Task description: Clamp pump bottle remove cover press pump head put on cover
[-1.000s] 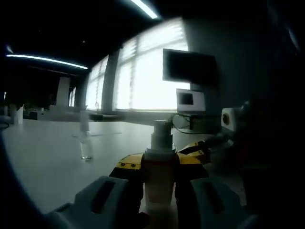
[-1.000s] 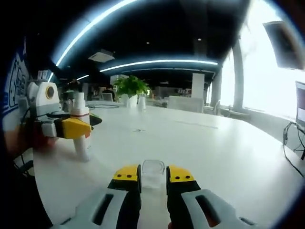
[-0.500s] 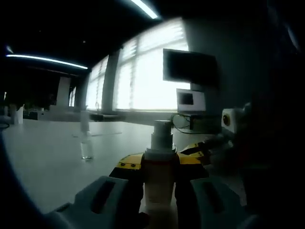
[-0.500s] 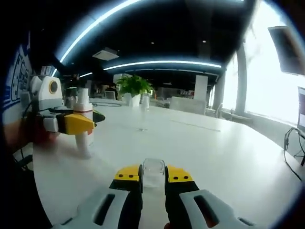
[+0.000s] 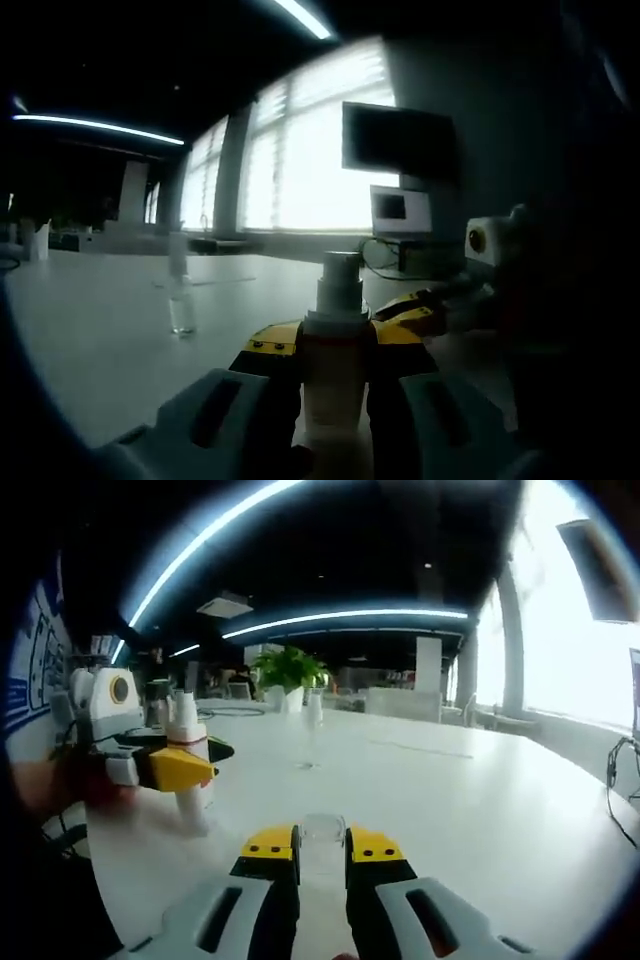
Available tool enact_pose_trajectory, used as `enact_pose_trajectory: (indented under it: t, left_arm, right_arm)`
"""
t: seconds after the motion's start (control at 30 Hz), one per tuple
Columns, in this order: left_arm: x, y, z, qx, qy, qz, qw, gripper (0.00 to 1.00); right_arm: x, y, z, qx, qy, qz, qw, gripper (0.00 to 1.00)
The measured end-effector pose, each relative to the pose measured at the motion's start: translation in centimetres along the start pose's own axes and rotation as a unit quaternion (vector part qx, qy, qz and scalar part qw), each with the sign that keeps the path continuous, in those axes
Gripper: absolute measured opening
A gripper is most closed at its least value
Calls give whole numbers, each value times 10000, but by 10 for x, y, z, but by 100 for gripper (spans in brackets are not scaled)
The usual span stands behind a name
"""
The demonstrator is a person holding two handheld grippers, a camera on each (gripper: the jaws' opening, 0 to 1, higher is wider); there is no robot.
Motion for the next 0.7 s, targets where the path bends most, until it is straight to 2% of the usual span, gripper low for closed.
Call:
enact_pose_trajectory:
  t: [0.17,0.3,0.4,0.53,0.6,0.7]
  left_arm:
    - [0,0,0,8,-7,-5,10000,15]
    - [0,0,1,22,-7,-9,10000,15]
    - [0,0,2,30,-3,-10,10000,15]
    - [0,0,2,39,7,-9,10000,15]
    - [0,0,2,33,24,-10,10000,15]
    - [0,0,1,39,41,-12,10000,15]
  right_arm:
    - [-7,31,7,162,-12,272,9995,13]
    - [-13,54,0,410,135,476,9979,13]
    - [-15,65,-11,358,235,556,9975,13]
    - [-14,77,-16,162,289,640,9974,13]
    - [-15,84,-20,330,415,691,9962,13]
    - [-15,92,-22,309,450,741,9958,12]
Point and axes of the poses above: the point that each gripper's makers call its tool centre point, and the gripper's own axes: x roughly forward along the fingers, z roughly to its right, y roughly out of its top, the point moved 6 cm from there along -x, roughly backward along the fingers, and after that the axes turned 11 degrees about -x, right-handed, at the moved point
